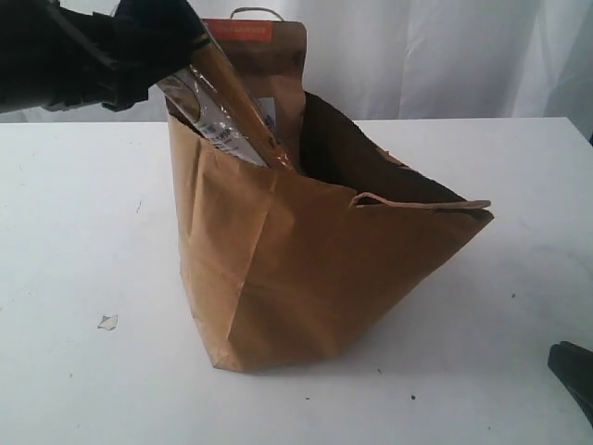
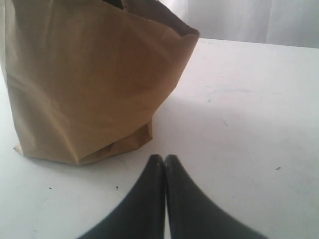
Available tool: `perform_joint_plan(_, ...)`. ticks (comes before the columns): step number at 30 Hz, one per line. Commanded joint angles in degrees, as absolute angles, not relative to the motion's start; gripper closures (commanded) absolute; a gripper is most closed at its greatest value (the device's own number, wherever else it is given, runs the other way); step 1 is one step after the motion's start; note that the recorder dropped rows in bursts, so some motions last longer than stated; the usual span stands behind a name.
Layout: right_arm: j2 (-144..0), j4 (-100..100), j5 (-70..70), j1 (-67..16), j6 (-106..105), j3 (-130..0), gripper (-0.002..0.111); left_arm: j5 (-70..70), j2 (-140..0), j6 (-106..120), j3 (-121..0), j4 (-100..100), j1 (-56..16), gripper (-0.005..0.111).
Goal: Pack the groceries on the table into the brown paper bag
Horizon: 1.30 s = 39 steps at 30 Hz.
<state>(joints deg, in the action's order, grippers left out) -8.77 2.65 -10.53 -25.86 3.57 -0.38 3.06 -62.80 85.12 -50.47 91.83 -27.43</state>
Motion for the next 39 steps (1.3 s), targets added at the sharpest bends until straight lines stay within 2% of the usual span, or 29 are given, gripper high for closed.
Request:
perform_joint_plan(1,-8.5,2.79,-10.18,-25.65,3.74,0.0,0.108,-2.38,-61.01,84.68,-48.35,92.5,-27.33,0.042)
perform_joint_plan(14,-8.5,2.79,-10.18,-25.65,3.74,0.0,0.108,-9.9,-57.8,84.29,-44.5,92.71,-27.33,0.042)
perform_joint_plan(33,-8.5,2.79,-10.18,-25.65,3.74,0.0,0.108,-12.01,-57.8,83.81,-44.5,92.71,-27.33,0.042)
perform_joint_plan(35,-8.5,2.79,-10.18,-25.65,3.74,0.0,0.108,-11.8,-57.8,83.69,-44.5,92.71,-27.33,0.037)
perform_joint_plan(39,-8.5,2.79,-10.18,-25.65,3.74,0.0,0.108,-10.91,-57.8,81.98,-44.5,92.71,-27.33,0.016)
